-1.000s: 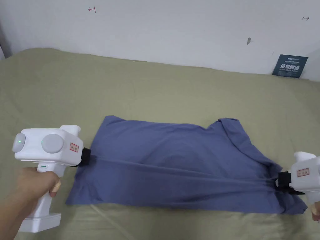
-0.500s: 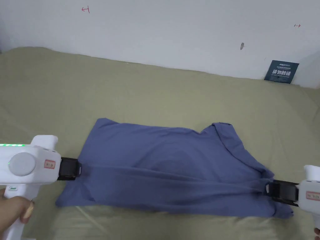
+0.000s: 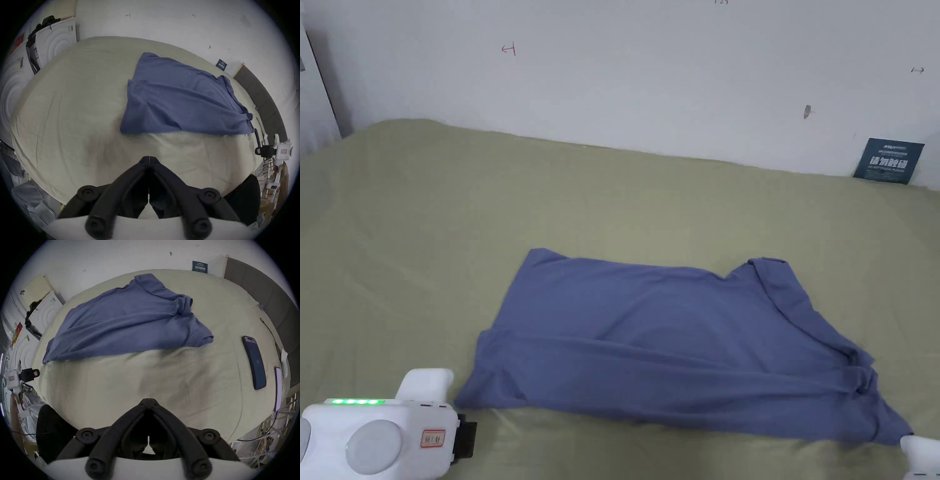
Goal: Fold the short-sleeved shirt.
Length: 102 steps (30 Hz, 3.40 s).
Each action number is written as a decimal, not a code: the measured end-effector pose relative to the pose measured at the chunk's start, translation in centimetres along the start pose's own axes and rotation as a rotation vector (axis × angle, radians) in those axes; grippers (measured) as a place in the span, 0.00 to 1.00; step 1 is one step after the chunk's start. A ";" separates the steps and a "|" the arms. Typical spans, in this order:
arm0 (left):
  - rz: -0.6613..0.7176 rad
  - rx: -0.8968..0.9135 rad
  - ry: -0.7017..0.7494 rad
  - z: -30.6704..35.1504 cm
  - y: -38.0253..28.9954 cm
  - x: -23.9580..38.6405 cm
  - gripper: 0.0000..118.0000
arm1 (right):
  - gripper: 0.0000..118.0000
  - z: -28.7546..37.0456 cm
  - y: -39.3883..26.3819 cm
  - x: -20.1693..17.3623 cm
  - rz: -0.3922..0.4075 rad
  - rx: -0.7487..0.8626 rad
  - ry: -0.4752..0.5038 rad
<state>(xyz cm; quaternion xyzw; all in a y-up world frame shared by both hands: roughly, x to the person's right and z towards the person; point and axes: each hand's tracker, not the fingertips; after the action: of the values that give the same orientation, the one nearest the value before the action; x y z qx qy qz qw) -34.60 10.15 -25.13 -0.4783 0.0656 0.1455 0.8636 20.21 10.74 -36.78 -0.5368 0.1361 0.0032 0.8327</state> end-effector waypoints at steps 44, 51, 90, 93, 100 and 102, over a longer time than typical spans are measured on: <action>0.023 -0.002 -0.084 2.0 5.9 -2.4 0.05 | 0.08 4.5 7.0 5.1 -0.105 0.032 0.019; 0.001 -0.040 -0.098 4.4 0.2 -2.8 0.05 | 0.08 6.2 0.4 4.9 -0.130 -0.021 0.045; -0.167 0.007 -0.038 -0.8 11.1 5.0 0.00 | 0.00 3.2 8.0 -1.9 0.019 0.039 0.001; -0.159 -0.004 -0.025 -4.1 15.0 4.7 0.00 | 0.00 1.4 9.8 -2.6 0.027 0.032 0.013; -0.095 -0.095 0.065 -11.5 21.3 3.7 0.10 | 0.00 -1.4 12.1 -2.4 -0.001 0.025 0.019; -0.113 -0.176 0.103 -13.9 21.7 3.8 0.63 | 0.00 -1.8 12.8 -2.2 -0.005 0.025 0.012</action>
<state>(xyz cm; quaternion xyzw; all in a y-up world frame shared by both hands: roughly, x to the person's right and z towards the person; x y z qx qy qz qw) -37.43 9.98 -51.03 -0.5621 0.0698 0.0769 0.8205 15.80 14.88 -48.35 -0.5269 0.1398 -0.0036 0.8384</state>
